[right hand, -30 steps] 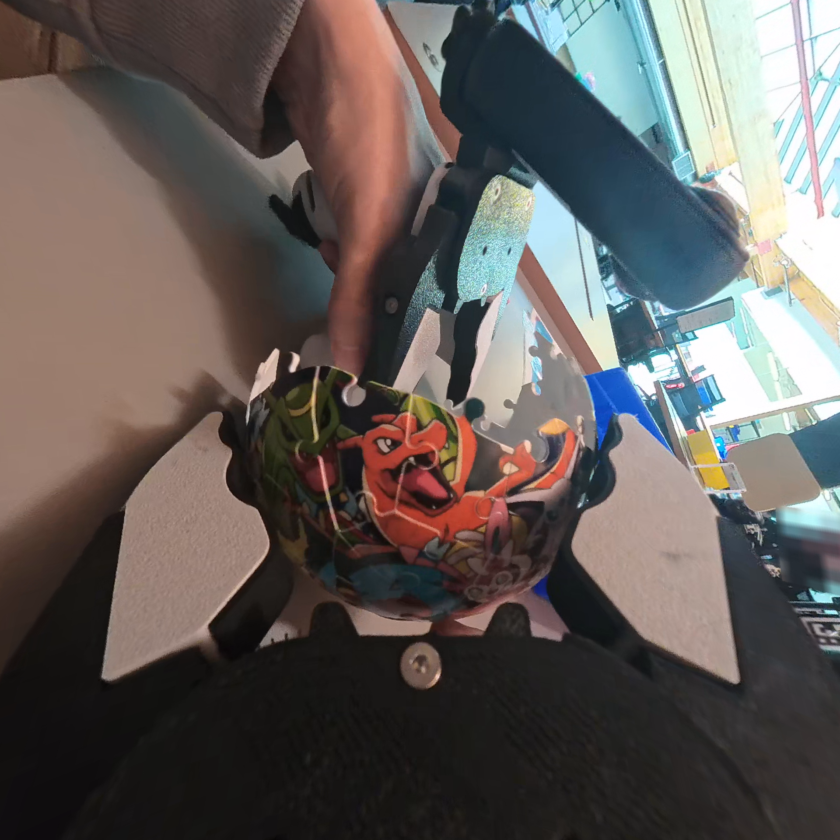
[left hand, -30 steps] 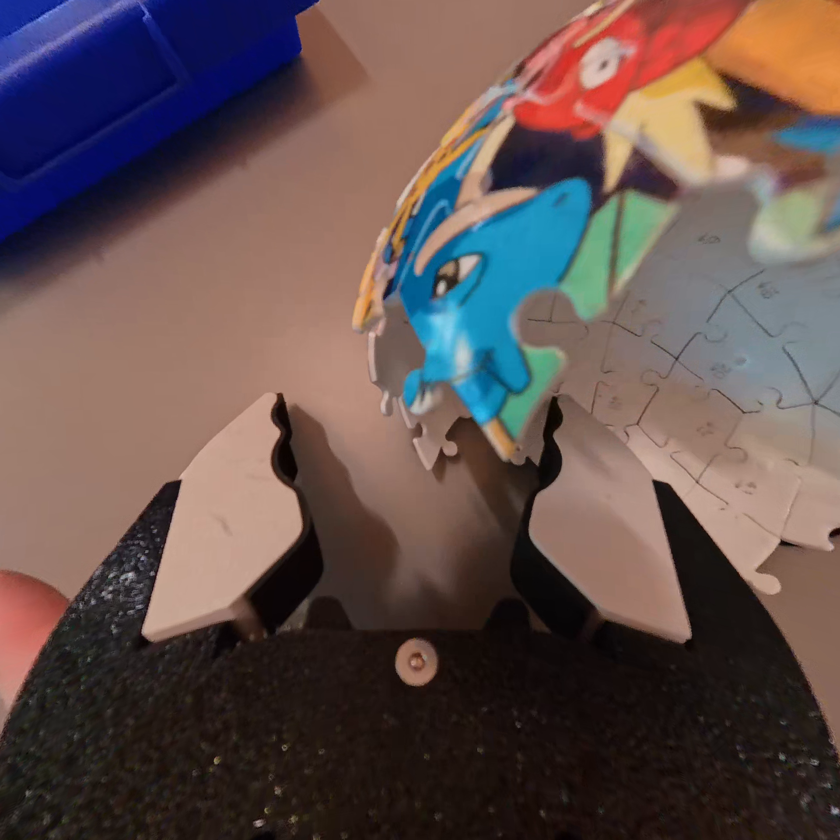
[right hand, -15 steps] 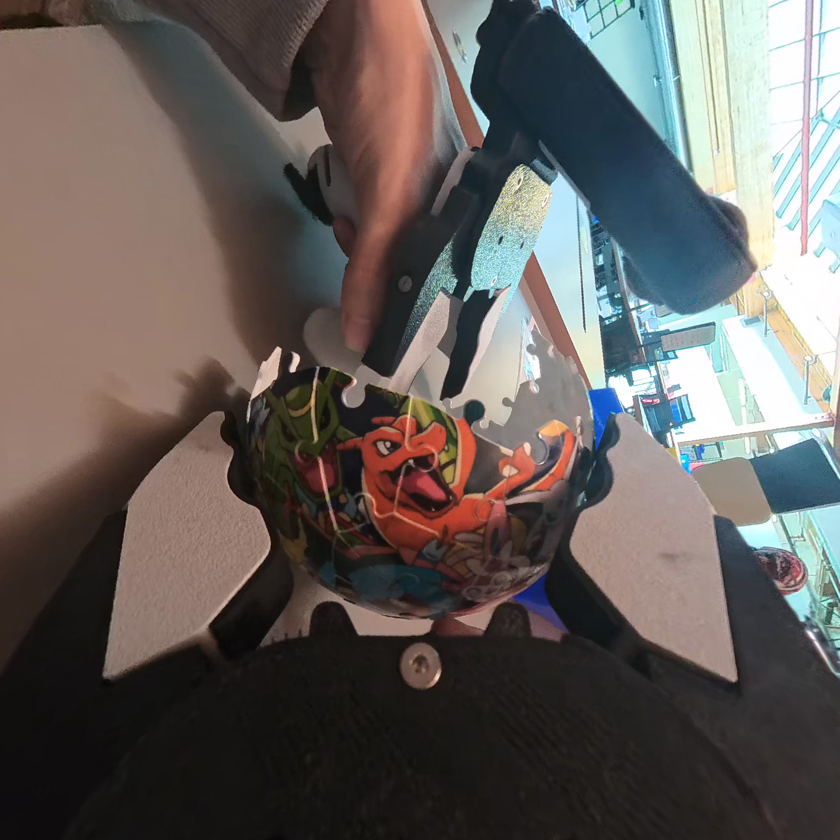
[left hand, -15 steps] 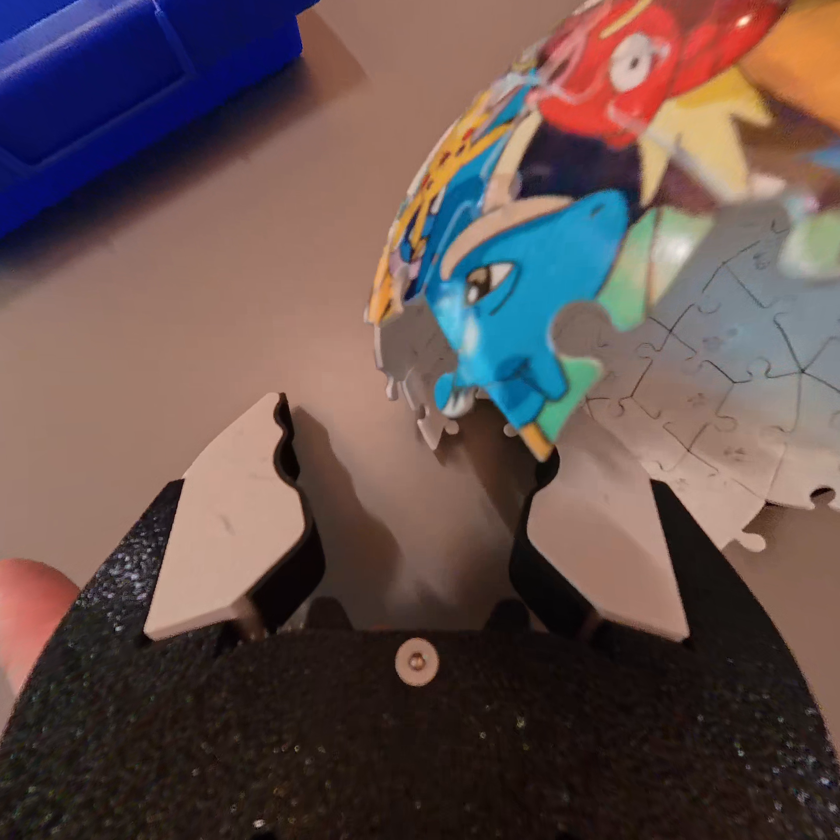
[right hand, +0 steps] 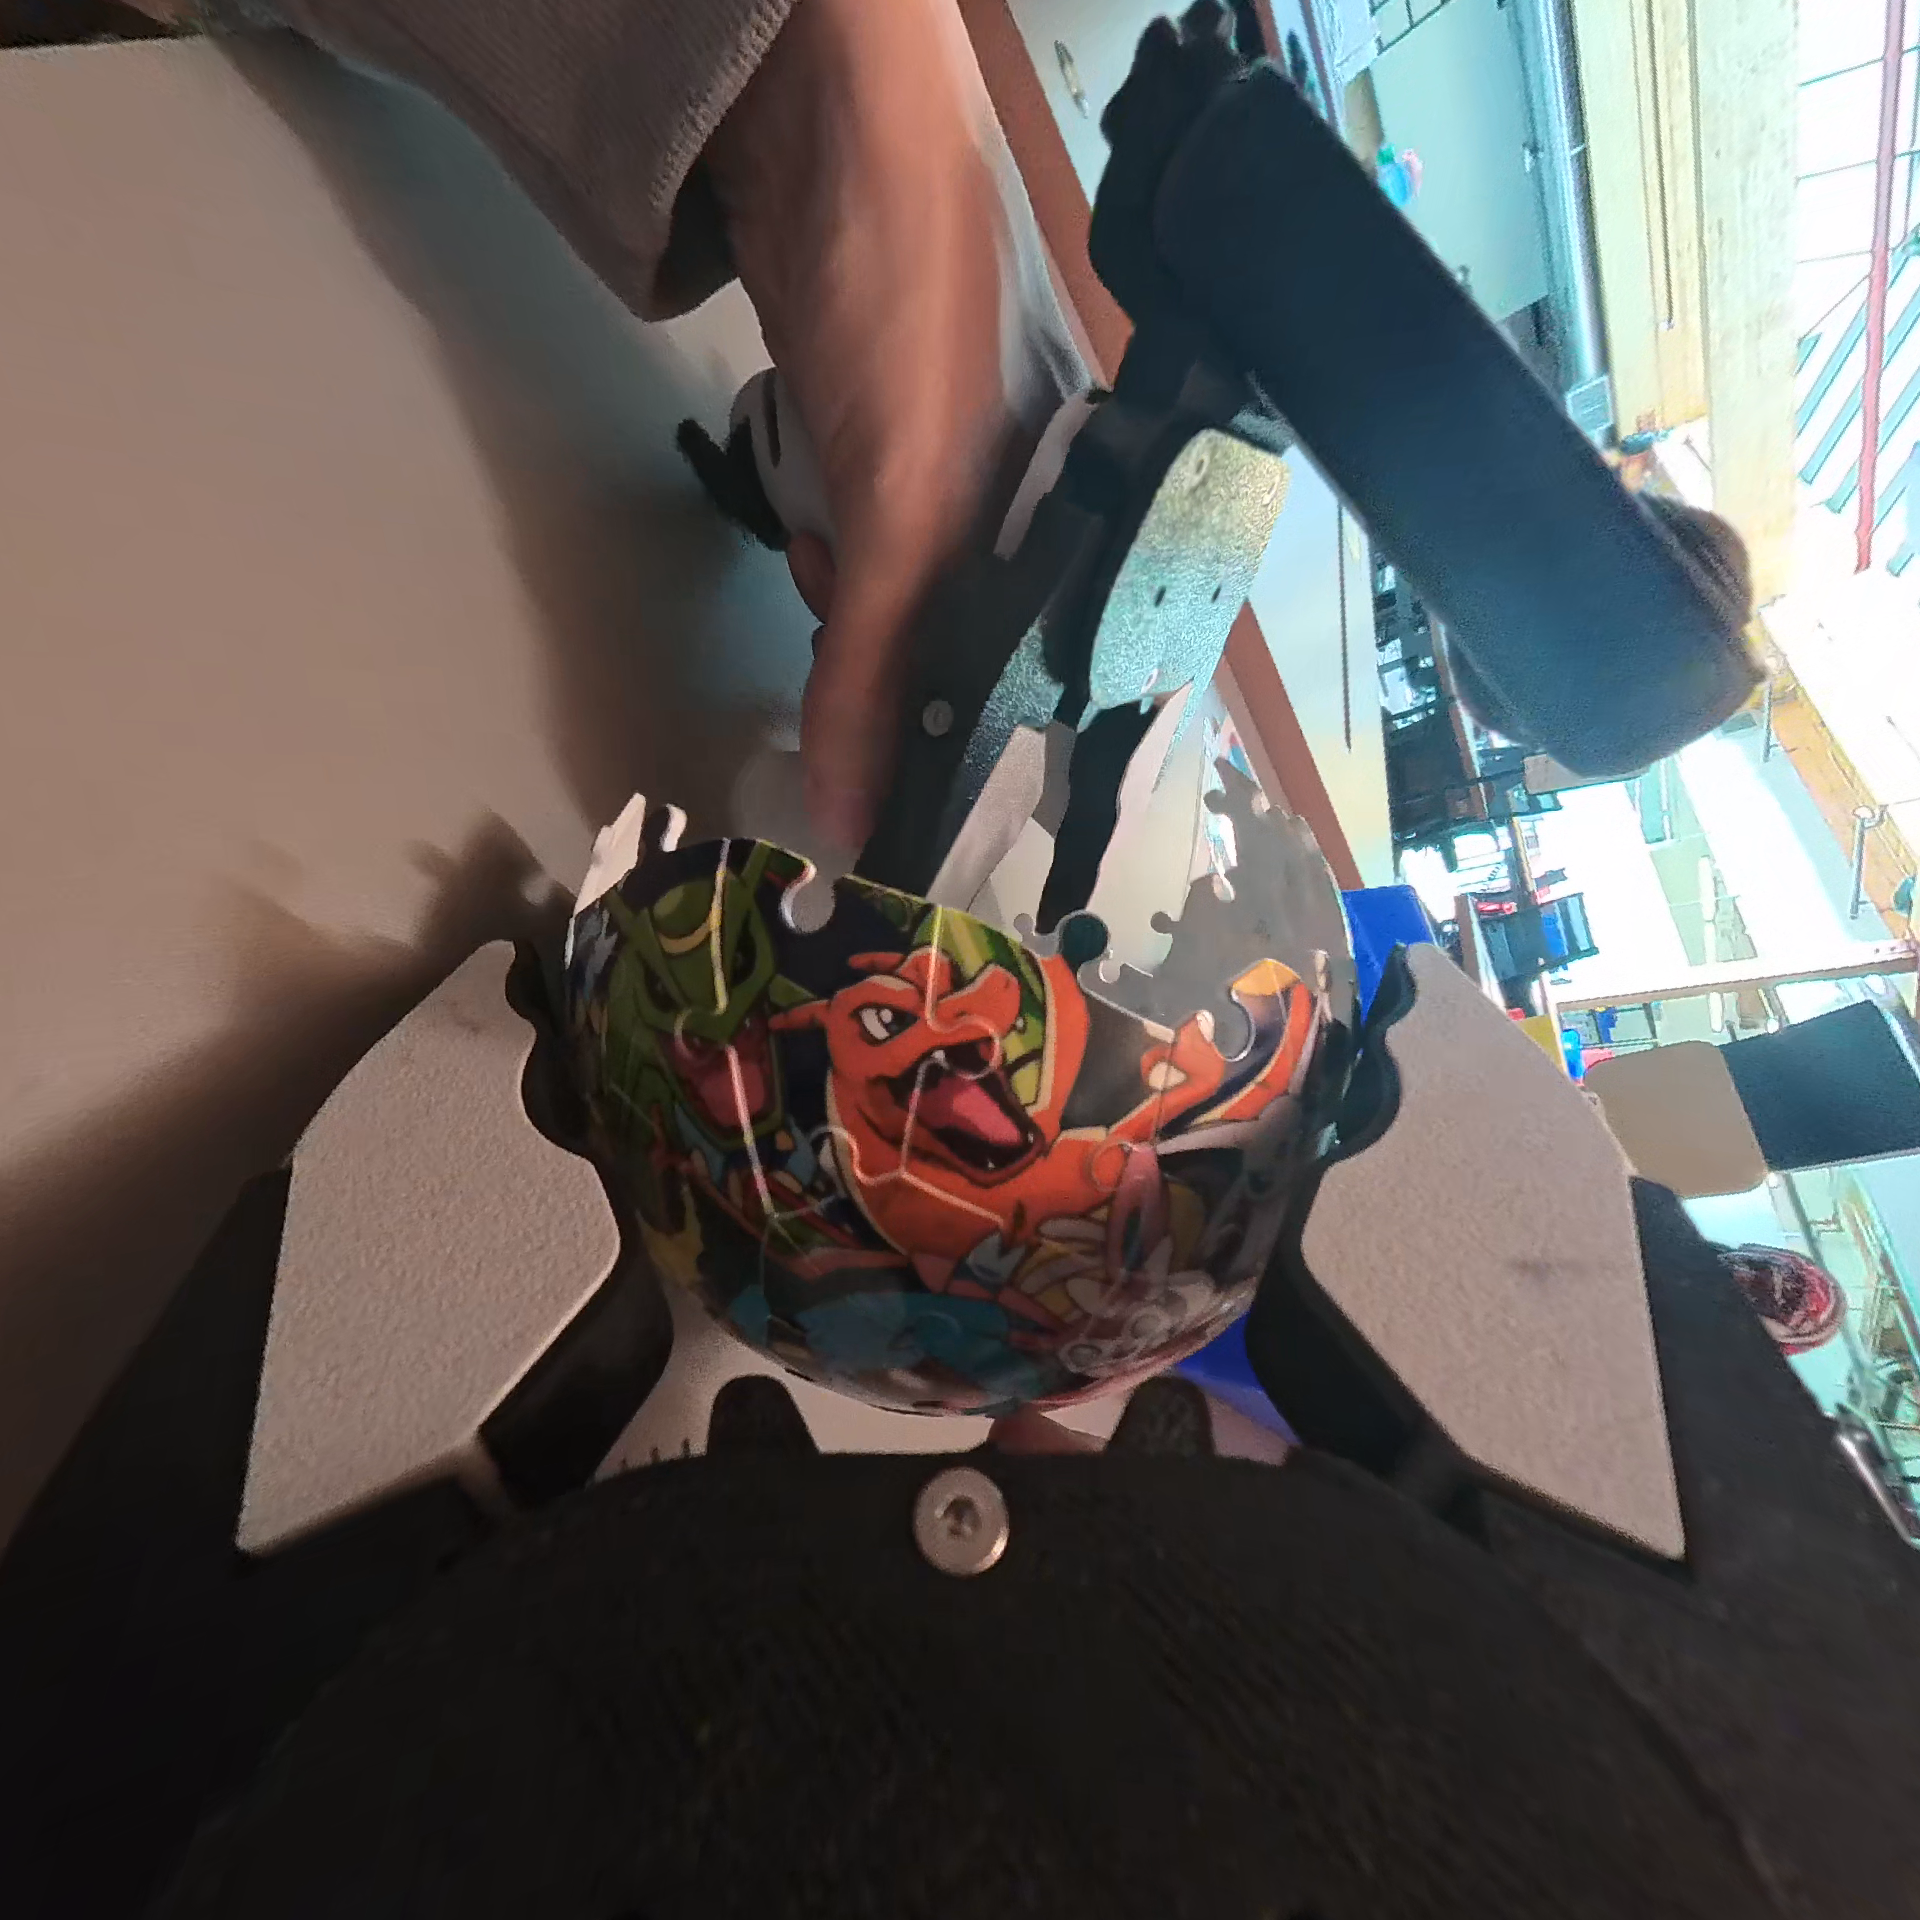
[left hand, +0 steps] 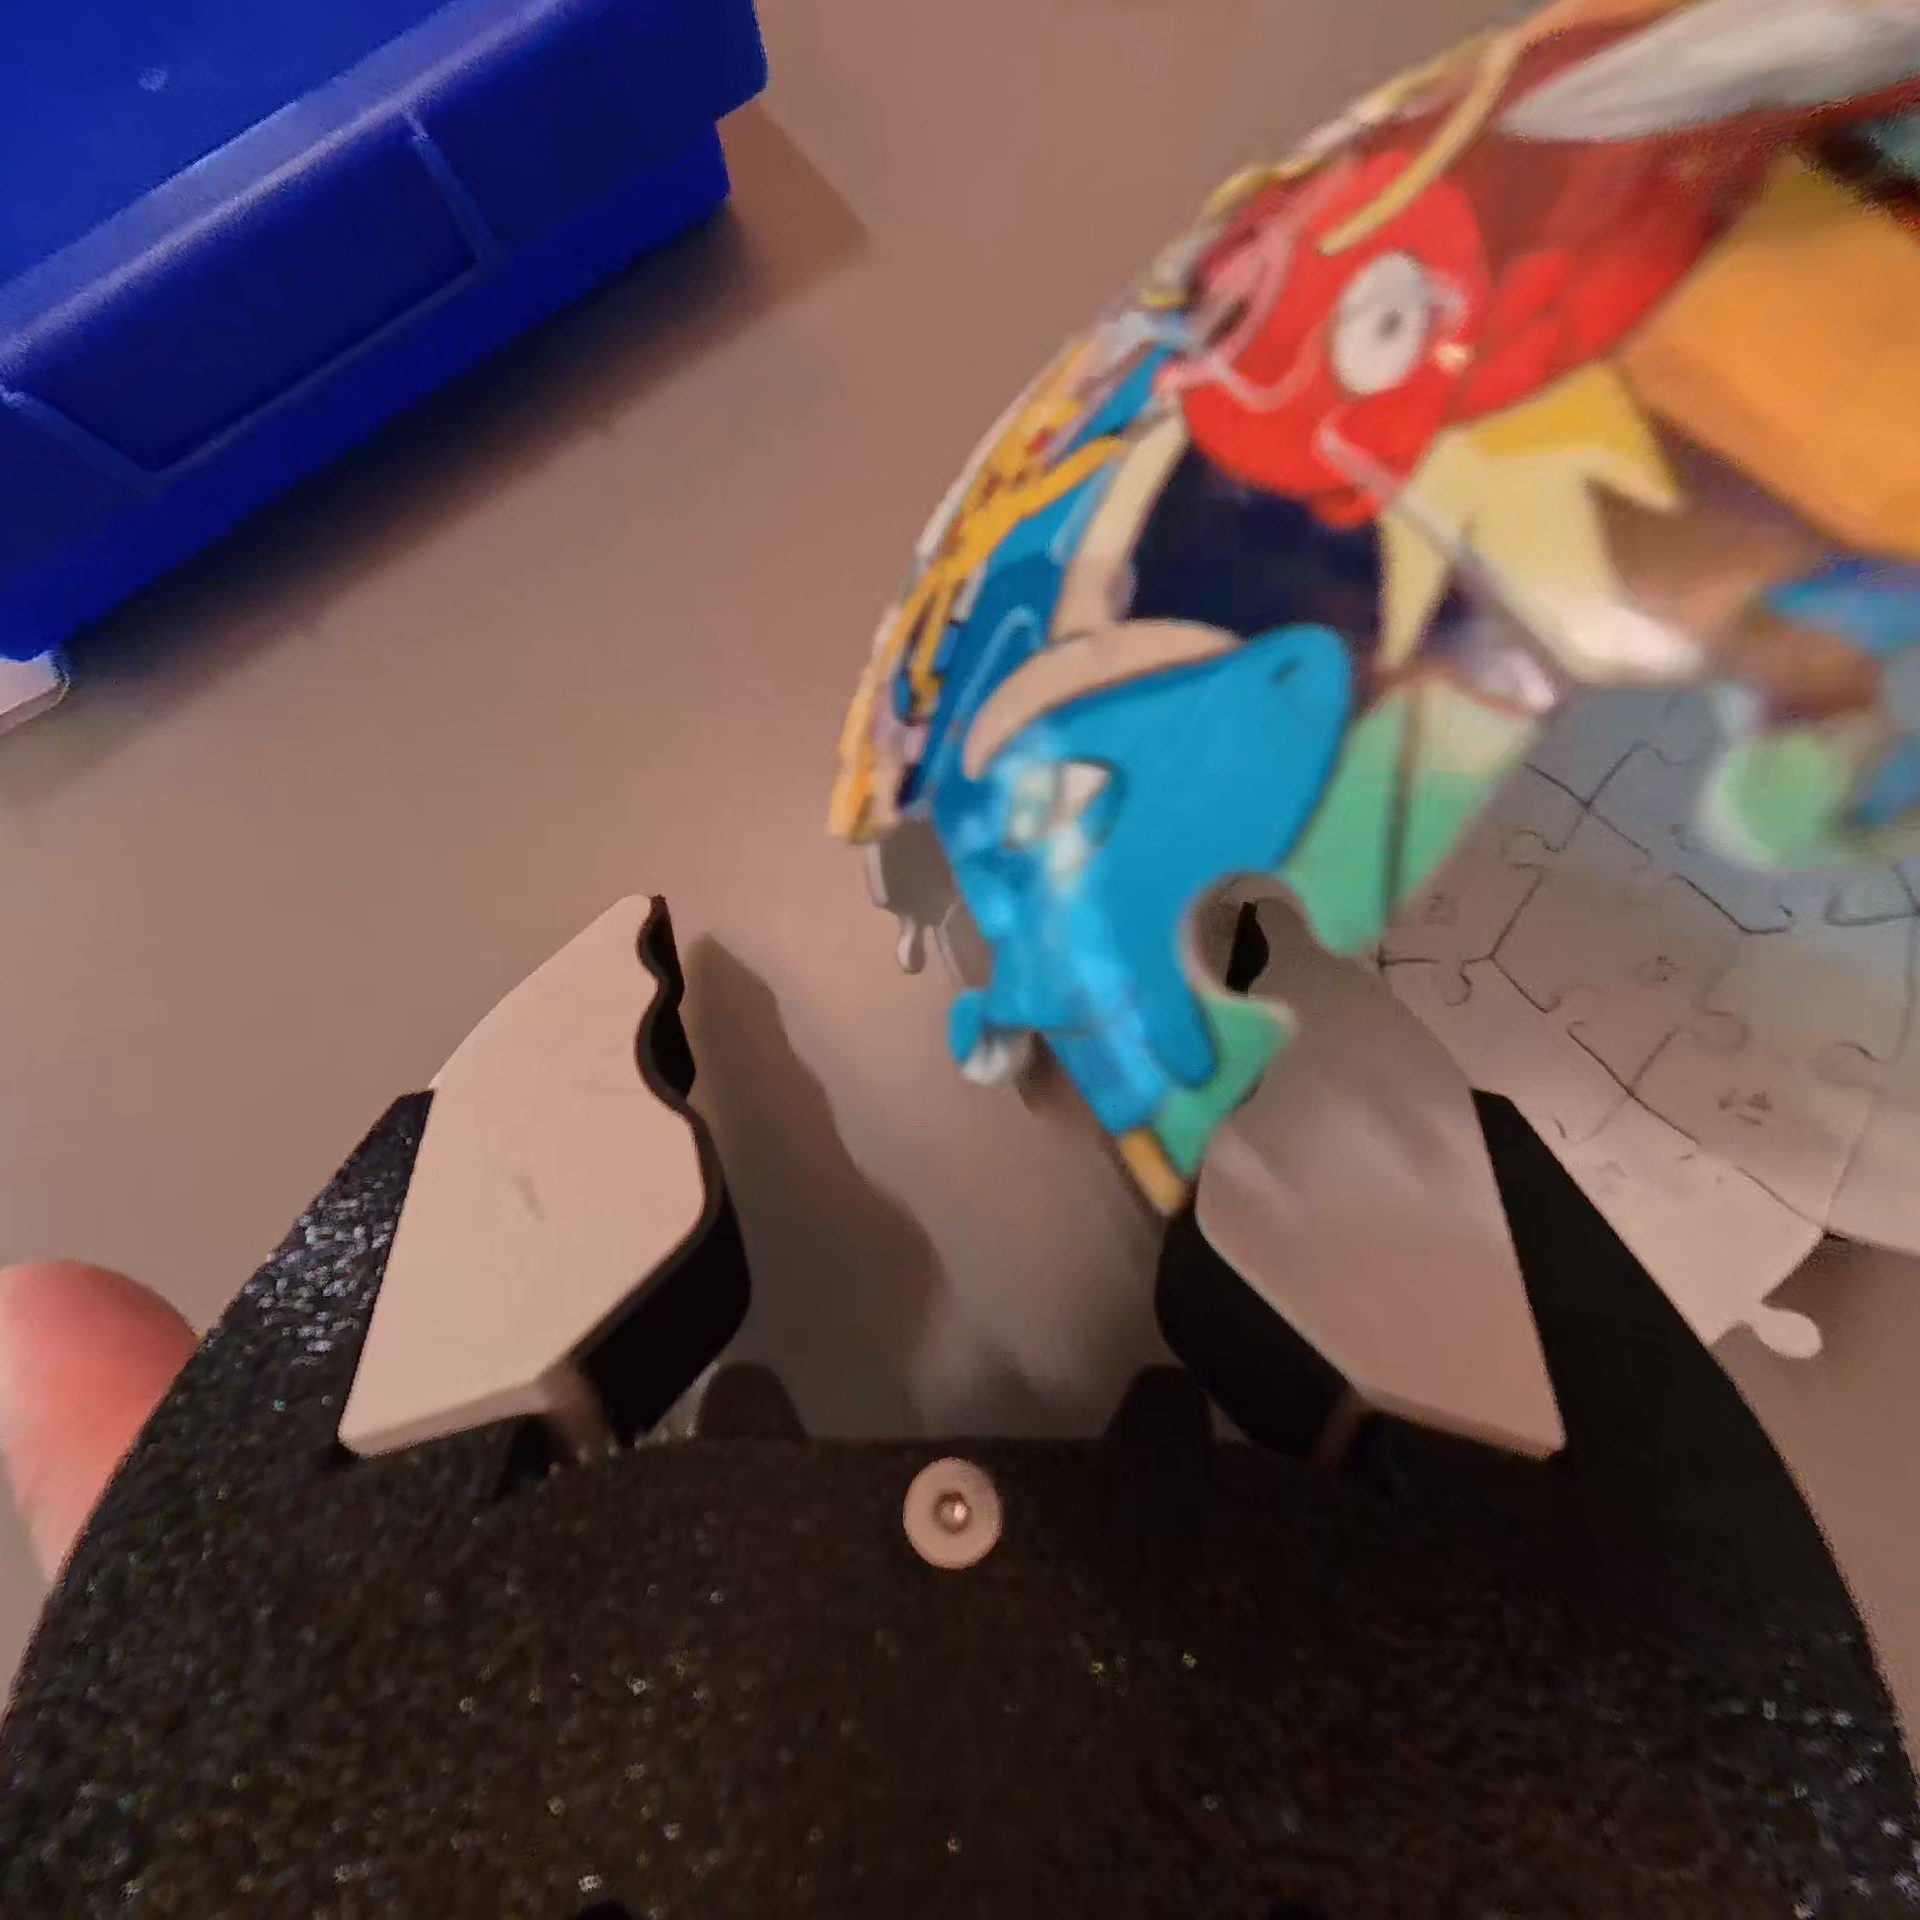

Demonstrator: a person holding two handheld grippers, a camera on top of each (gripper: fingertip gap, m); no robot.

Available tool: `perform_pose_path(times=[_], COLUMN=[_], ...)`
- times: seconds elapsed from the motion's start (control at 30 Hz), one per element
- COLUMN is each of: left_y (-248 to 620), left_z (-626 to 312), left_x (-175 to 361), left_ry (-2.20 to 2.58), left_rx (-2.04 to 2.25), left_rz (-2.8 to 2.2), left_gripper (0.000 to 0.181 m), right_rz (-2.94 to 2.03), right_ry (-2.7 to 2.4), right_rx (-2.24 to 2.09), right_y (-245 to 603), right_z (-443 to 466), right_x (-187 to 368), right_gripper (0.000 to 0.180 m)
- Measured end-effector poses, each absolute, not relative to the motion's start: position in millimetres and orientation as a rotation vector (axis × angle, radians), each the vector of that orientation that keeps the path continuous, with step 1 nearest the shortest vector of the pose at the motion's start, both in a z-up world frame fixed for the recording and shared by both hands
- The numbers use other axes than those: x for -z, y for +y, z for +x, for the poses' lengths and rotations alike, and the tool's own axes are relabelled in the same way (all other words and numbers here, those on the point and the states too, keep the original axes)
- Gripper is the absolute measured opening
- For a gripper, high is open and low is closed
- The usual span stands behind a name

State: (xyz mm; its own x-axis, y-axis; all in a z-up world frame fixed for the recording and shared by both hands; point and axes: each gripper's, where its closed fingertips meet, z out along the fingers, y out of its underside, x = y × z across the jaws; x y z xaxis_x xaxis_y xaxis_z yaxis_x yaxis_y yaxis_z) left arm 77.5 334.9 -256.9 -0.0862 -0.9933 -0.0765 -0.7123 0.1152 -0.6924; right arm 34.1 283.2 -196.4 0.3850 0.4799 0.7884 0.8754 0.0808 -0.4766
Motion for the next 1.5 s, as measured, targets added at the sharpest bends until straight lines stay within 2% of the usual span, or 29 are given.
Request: perform_pose_path(times=[0.23, 0.3, 0.37, 0.67, 0.9, 1.33, 1.5], left_y=[331, 328, 325, 327, 318, 326, 331], left_z=[76, 77, 76, 71, 67, 61, 59], left_x=[255, 246, 236, 257, 259, 248, 257], left_ry=[1.899, 1.859, 1.818, 1.950, 1.955, 1.919, 1.937], left_rx=[0.672, 0.775, 0.889, 0.712, 0.778, 0.921, 0.848], left_rz=[-1.602, -1.618, -1.624, -1.600, -1.654, -1.667, -1.665], left_gripper=[0.096, 0.096, 0.089, 0.092, 0.075, 0.079, 0.080], right_rz=[-1.562, -1.560, -1.558, -1.554, -1.586, -1.694, -1.677], right_ry=[-1.243, -1.247, -1.248, -1.262, -1.258, -1.293, -1.298], right_rx=[0.455, 0.460, 0.461, 0.448, 0.425, 0.435, 0.441], right_y=[283, 283, 283, 285, 287, 290, 291], right_z=[35, 35, 35, 33, 33, 44, 41], right_x=[196, 196, 196, 196, 196, 199, 198], right_gripper=[0.143, 0.143, 0.143, 0.142, 0.144, 0.141, 0.141])
